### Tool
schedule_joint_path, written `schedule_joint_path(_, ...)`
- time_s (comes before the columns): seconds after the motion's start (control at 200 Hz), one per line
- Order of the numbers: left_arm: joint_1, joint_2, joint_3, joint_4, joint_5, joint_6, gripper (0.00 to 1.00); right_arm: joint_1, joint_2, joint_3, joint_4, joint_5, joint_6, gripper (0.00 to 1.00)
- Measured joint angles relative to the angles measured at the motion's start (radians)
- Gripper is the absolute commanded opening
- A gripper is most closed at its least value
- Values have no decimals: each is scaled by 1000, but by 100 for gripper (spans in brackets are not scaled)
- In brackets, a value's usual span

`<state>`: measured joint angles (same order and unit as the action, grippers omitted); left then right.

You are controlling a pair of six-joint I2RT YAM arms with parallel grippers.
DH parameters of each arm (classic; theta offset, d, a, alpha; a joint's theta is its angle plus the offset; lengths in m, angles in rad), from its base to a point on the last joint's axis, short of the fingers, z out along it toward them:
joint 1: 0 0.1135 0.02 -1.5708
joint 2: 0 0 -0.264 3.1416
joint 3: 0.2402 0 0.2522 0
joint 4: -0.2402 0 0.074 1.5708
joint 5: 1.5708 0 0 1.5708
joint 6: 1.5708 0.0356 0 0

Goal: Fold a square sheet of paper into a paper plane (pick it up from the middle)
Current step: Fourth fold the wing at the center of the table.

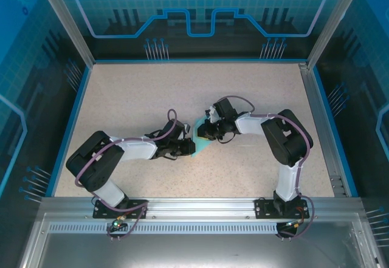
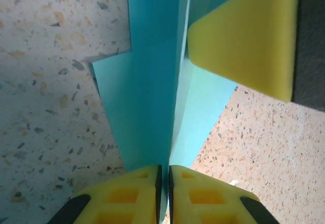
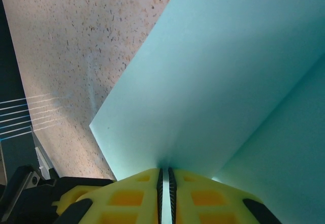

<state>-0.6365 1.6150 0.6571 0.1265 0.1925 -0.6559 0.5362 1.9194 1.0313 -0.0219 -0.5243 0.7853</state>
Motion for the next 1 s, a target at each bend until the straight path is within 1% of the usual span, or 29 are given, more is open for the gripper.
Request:
schedule_joint_path(0.255,0,0,0,10,16,4,2,0,0,1,0,1,0,15)
schedule_joint_path(0.41,2,0,0,16,29,5,1,0,-19,-16,0,10,0,16)
schedule_joint_path(0.755,36,19,-5,72,117,37,0,-8,-145,-103,1,29,11,17)
schedule_joint_path(1.0,54,62,-6,102,162,34,0,-8,-159,-111,8,26,19,18)
